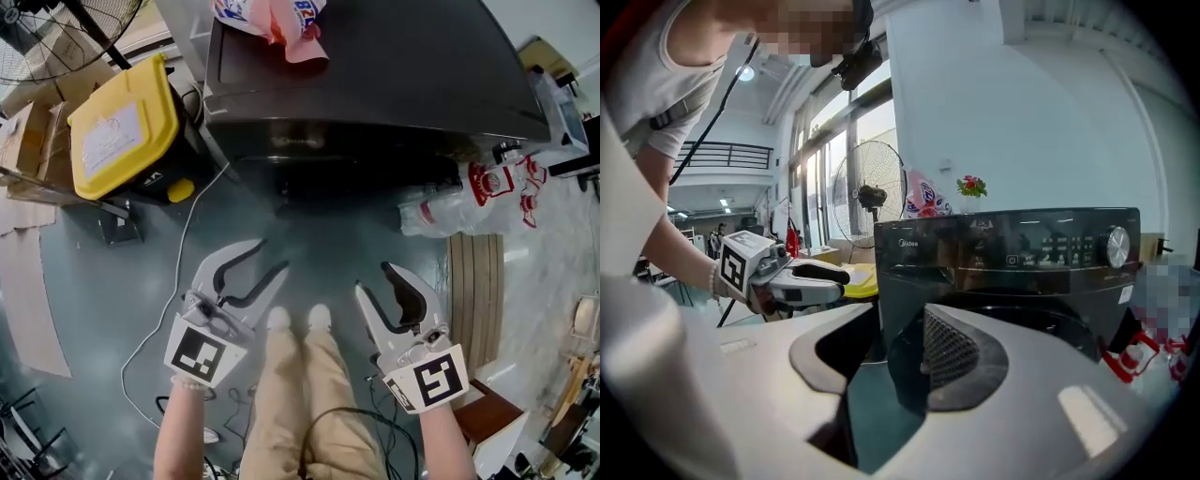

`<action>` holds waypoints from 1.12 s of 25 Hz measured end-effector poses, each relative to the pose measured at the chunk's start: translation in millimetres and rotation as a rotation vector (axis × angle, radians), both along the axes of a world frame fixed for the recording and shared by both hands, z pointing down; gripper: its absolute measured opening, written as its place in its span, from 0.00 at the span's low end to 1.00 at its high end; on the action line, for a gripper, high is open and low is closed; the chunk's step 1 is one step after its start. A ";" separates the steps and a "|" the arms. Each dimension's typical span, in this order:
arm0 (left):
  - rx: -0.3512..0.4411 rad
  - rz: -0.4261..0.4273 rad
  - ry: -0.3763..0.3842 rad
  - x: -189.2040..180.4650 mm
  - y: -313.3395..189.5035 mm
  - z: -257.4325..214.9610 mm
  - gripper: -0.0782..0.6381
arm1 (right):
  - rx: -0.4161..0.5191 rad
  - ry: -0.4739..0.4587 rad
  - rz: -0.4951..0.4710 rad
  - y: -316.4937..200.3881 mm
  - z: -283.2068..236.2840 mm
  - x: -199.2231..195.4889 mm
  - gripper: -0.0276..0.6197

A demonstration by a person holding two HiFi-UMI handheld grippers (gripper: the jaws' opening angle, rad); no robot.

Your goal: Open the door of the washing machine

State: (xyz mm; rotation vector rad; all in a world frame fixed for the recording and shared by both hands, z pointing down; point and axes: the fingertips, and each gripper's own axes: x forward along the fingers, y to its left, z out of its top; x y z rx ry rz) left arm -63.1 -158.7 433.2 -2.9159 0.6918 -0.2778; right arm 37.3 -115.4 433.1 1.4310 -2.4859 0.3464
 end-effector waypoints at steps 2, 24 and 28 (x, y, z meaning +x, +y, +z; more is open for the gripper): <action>0.015 0.018 -0.005 4.9 -4.3 11.8 0.30 | -0.005 -0.003 0.005 0.8 8.2 1.6 0.28; -0.242 -0.027 -0.054 31.0 -75.8 143.7 0.33 | -0.042 0.000 0.074 -10.7 59.6 23.4 0.28; -0.246 -0.012 -0.072 37.3 -84.0 157.3 0.33 | -0.049 -0.002 0.080 -14.9 66.6 26.9 0.28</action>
